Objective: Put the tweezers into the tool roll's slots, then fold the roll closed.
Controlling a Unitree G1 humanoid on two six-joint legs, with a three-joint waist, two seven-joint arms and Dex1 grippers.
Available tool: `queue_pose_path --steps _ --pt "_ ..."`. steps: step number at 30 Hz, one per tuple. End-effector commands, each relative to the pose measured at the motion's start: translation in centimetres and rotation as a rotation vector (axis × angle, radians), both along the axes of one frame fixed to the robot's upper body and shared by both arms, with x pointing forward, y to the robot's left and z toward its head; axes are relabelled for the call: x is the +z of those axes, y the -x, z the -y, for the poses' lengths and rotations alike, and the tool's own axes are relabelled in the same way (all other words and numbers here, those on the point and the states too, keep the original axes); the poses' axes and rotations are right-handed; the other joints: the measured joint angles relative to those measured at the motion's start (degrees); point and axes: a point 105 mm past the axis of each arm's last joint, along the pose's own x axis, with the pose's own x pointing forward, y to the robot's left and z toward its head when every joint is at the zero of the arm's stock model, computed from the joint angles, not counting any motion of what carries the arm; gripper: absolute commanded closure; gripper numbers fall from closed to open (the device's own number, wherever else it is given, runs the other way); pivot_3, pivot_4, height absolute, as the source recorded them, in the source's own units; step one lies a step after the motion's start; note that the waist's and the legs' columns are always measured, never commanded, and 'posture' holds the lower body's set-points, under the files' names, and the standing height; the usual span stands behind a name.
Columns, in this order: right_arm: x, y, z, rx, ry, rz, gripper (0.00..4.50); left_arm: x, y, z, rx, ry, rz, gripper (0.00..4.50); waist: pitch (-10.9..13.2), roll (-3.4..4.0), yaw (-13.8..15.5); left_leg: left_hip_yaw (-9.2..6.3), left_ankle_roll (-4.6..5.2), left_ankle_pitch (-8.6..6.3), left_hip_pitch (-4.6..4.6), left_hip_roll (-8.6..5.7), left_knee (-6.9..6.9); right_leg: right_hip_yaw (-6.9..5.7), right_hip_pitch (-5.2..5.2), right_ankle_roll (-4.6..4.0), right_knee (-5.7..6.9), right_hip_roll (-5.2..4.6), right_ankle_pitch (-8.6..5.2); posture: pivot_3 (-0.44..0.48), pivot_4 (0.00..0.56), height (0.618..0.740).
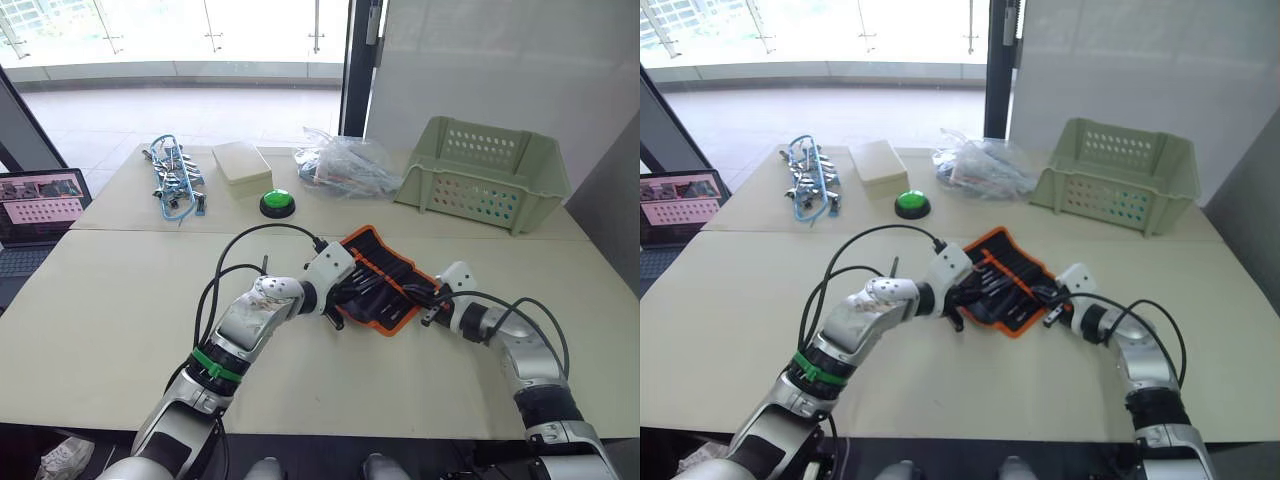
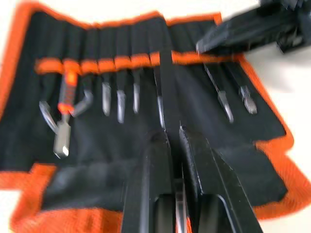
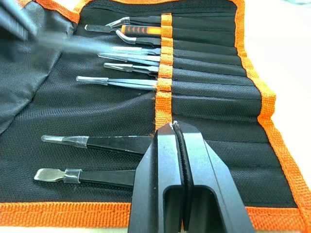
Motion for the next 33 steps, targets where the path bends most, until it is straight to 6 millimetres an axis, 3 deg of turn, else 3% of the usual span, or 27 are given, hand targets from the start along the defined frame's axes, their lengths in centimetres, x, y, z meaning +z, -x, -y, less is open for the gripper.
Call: queue_pose_path --steps 1,23,33 --pt "-1.8 0.6 0.8 -0.036 0.010 -0.072 4.50 0.6 0.0 0.8 -0.024 0.000 0.008 4.46 0.00 0.00 0.04 0.00 0.00 0.00 0.00 0.00 0.00 0.00 0.00 0.00 0.00 0.00 0.00 0.000 0.150 0.740" --pt "-2.1 1.0 0.9 -0.042 0.015 -0.076 4.50 0.1 -0.5 3.8 -0.076 0.044 0.032 4.46 0.00 0.00 0.28 0.00 -0.01 0.00 -0.01 -0.02 0.04 0.00 0.02 0.01 0.00 -0.01 0.00 0.000 0.150 0.740" --pt "-2.2 1.0 0.7 -0.035 0.018 -0.080 4.50 0.4 -0.5 4.0 -0.100 0.051 0.036 4.46 0.00 0.00 0.22 0.00 0.00 0.00 0.00 -0.02 0.04 0.00 0.02 0.01 0.01 -0.01 0.00 0.000 0.150 0.740"
